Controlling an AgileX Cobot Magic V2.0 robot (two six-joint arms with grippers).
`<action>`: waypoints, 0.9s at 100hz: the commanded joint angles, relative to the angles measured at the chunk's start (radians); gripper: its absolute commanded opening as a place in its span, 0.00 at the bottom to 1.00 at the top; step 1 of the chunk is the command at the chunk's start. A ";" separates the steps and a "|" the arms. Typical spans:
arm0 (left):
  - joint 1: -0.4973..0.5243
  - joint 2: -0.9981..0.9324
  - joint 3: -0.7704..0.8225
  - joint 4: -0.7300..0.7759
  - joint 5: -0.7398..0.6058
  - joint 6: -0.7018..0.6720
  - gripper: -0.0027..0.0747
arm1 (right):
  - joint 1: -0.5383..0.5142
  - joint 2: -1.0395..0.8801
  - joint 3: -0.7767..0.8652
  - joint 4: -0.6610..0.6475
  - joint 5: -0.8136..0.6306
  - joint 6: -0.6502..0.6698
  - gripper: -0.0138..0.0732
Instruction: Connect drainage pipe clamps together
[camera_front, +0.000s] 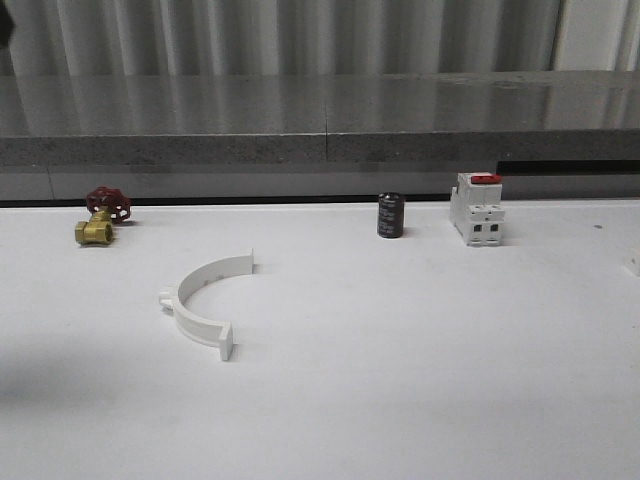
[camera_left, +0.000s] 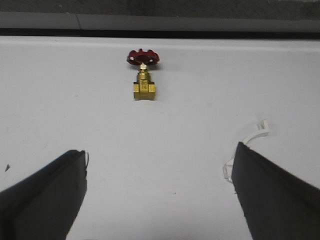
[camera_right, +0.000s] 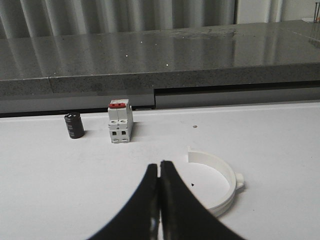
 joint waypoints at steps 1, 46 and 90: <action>0.014 -0.123 0.041 -0.004 -0.082 0.006 0.79 | -0.005 -0.018 -0.021 -0.006 -0.071 -0.014 0.08; 0.016 -0.625 0.392 -0.004 -0.115 0.006 0.76 | -0.005 -0.018 -0.021 -0.006 -0.071 -0.014 0.08; 0.016 -0.807 0.500 -0.001 -0.113 0.006 0.08 | -0.005 -0.018 -0.021 -0.006 -0.073 -0.014 0.08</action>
